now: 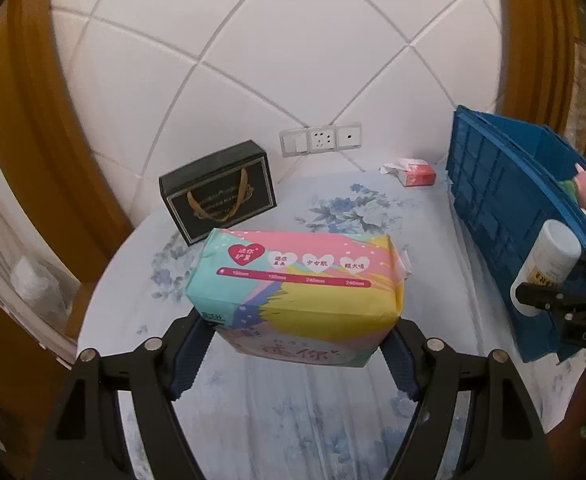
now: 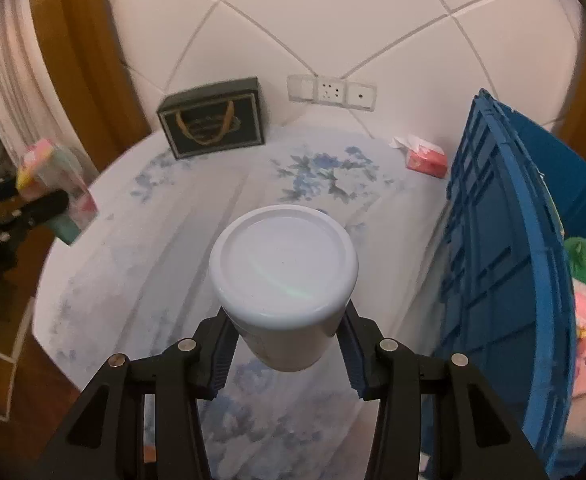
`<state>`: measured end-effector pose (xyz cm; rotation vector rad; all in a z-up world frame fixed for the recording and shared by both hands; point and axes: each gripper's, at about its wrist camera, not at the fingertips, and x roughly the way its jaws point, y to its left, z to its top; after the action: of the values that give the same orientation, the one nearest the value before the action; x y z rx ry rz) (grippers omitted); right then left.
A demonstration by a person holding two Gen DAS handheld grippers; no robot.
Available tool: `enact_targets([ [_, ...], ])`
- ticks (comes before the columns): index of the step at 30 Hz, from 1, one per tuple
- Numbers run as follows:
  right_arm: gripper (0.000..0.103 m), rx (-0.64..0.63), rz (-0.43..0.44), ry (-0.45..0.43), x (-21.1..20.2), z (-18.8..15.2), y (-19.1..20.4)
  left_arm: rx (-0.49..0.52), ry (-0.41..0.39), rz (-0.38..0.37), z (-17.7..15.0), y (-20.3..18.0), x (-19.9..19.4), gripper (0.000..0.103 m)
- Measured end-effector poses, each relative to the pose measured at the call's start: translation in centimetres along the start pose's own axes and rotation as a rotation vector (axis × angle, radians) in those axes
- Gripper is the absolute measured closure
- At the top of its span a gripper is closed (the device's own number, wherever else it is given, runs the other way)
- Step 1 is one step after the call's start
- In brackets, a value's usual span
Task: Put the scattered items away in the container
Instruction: 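Carry the pad pack and white jar over the blue crate with both tools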
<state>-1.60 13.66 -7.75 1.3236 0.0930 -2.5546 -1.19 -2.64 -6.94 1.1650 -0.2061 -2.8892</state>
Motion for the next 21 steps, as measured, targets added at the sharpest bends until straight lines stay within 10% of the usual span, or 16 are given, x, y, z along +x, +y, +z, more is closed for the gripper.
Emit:
enact_targets([
  [21, 0.057, -0.038, 0.050, -0.124, -7.2, 0.2, -4.8, 0.051, -0.104, 0.008, 4.6, -8.8, -4.0, 0.027],
])
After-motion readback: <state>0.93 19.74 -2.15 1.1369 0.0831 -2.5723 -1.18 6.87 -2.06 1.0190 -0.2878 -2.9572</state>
